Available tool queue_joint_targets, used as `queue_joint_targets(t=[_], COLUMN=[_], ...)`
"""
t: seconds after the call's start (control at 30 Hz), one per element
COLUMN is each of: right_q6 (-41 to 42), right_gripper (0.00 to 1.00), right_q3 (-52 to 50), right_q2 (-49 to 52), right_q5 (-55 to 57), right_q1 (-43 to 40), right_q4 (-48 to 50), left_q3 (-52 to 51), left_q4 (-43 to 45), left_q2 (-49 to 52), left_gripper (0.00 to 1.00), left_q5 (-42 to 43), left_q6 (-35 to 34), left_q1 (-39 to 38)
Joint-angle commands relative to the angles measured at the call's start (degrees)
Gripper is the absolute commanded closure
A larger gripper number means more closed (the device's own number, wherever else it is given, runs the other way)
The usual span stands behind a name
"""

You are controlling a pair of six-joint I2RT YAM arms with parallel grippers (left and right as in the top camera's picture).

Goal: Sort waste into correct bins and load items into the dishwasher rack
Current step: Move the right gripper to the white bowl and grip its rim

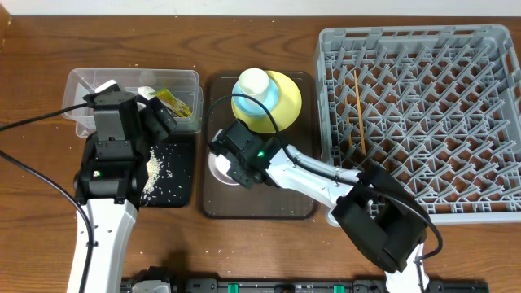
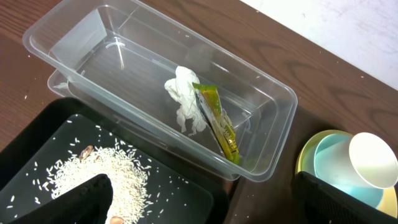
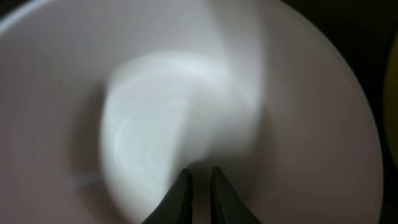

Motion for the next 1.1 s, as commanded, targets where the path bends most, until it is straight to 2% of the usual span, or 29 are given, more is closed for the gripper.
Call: queue_joint_targets(t=[0.0,0.23,0.37,0.53,0.67,0.73,0.8,1.07], right_q6=[2.36,3.58,3.58,4.94,5.9,5.88,5.88,5.64], right_gripper=[0.9,0.86,0.86,0.82,0.76,0.7,0.67,0.62], right_q3=[0.0,0.02,0.02,0.07,0.09,0.07,0.04,-1.33], right_q2=[-2.14,-6.4,-8.35,-10.88,-12.66,-12.74,-12.63,-12.17], right_q5=[5.77,17.07,18.45,13.88,-1.46,-10.12,-14.05,-14.27], right_q1=[-0.04,-0.04,-0.04,0.33,0.55,0.55,0.55,1.6], right_q4=[-3.48,-9.97,-11.34,-11.19,-9.05,-7.58,-7.13,-7.13], left_q3=[0.72,0.72,0.72,0.72,0.72,0.72,0.72,0.72], left_q4=[-0.09,-0.09,-0.09,-0.09,-0.09,-0.09,-0.09,-0.09], left_q2=[-0.02,-0.02,-0.02,-0.02,-0.02,-0.02,-0.02,-0.02], left_gripper=[0.06,0.06,0.06,0.06,0.06,0.06,0.06,0.06], left_q5=[-0.52,-0.52,-0.52,-0.52,-0.52,-0.52,-0.52,-0.52], left_q6=[0.74,0.74,0.74,0.74,0.74,0.72,0.74,0.74], left_q1=[0.17,0.17,0.17,0.17,0.17,0.17,0.17,0.17])
